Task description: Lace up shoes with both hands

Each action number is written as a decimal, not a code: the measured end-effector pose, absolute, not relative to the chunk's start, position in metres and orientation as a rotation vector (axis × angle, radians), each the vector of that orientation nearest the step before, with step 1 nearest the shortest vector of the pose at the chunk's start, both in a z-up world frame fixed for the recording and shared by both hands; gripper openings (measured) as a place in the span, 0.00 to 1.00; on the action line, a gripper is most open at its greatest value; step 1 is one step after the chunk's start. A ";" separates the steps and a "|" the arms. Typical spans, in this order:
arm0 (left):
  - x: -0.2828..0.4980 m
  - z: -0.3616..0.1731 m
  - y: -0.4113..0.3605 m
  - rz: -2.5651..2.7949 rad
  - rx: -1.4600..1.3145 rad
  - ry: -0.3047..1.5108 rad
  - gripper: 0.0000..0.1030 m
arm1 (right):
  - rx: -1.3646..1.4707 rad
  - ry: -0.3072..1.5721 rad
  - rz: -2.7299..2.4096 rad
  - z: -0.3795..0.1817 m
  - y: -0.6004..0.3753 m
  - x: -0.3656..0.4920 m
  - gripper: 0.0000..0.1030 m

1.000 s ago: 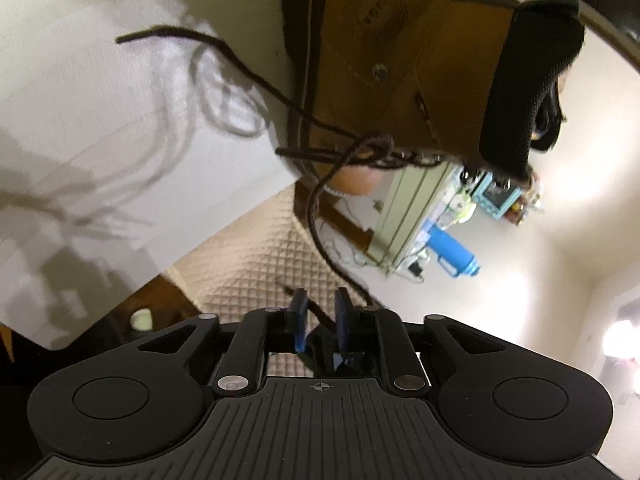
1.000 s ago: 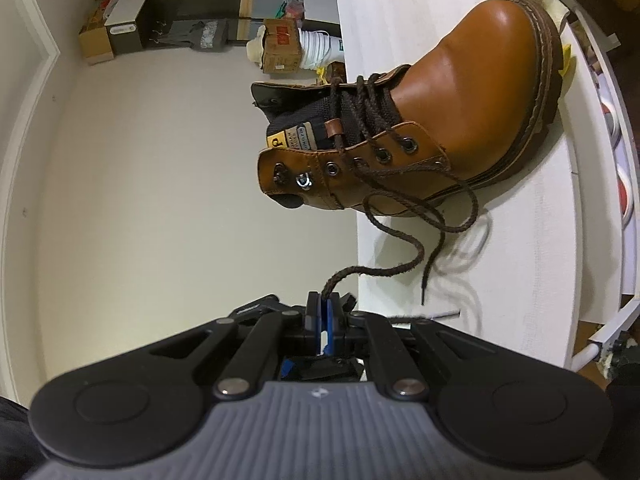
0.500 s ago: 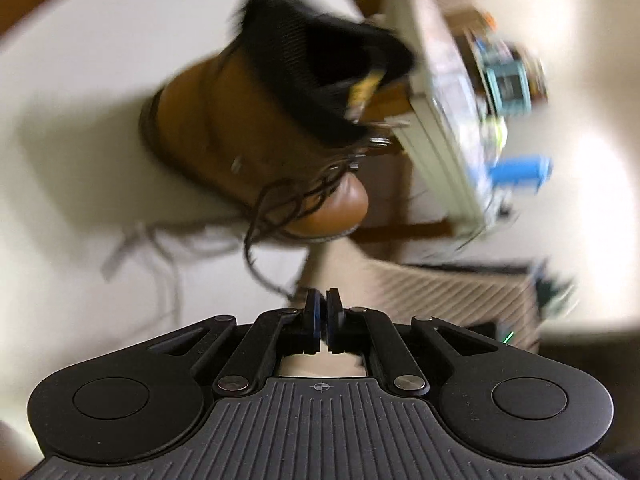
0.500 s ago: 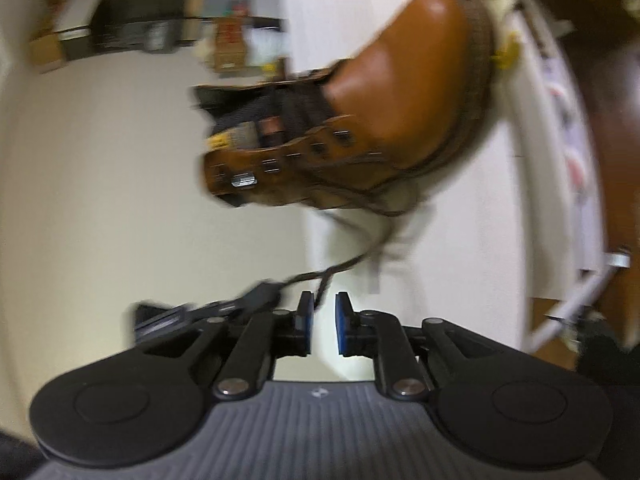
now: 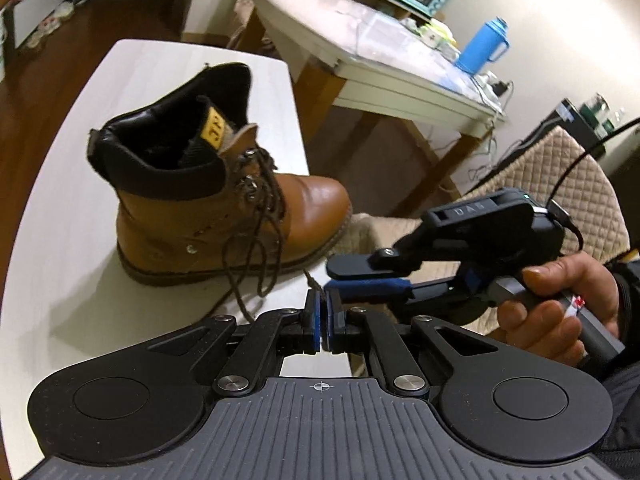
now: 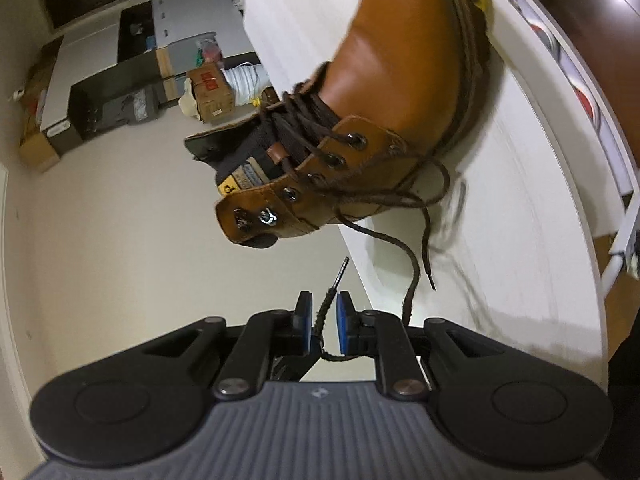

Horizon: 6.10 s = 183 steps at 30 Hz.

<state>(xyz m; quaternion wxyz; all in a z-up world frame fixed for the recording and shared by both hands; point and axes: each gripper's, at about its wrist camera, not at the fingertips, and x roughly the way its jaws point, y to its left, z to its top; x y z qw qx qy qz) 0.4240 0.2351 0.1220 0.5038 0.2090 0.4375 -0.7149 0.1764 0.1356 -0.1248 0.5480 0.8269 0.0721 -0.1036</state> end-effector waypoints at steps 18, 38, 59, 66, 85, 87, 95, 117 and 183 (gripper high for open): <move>0.468 0.153 0.207 -1.669 0.427 1.078 0.06 | 1.373 0.464 -0.388 -0.045 0.107 0.199 0.04; 0.502 0.116 0.057 -1.655 0.807 1.383 0.17 | 1.281 0.494 -0.255 -0.054 0.021 0.225 0.04; 0.533 0.059 0.038 -1.751 0.555 1.794 0.09 | 1.244 0.516 -0.287 -0.057 0.049 0.244 0.04; 0.536 0.062 0.035 -1.757 0.544 1.782 0.09 | 1.198 0.709 -0.188 -0.054 0.036 0.262 0.04; 0.528 0.076 0.034 -1.796 0.599 1.695 0.09 | 1.102 0.931 -0.076 -0.042 0.019 0.291 0.04; 0.529 0.076 0.034 -1.788 0.582 1.710 0.10 | 1.092 0.947 -0.067 -0.041 0.017 0.291 0.04; 0.530 0.074 0.038 -1.776 0.549 1.722 0.10 | 1.039 1.023 -0.019 -0.044 0.007 0.311 0.04; 0.531 0.076 0.040 -1.806 0.579 1.682 0.11 | 1.122 0.916 -0.072 -0.050 -0.010 0.313 0.04; 0.503 0.087 0.053 -2.018 0.682 1.335 0.10 | 1.451 0.495 -0.302 -0.049 -0.045 0.190 0.02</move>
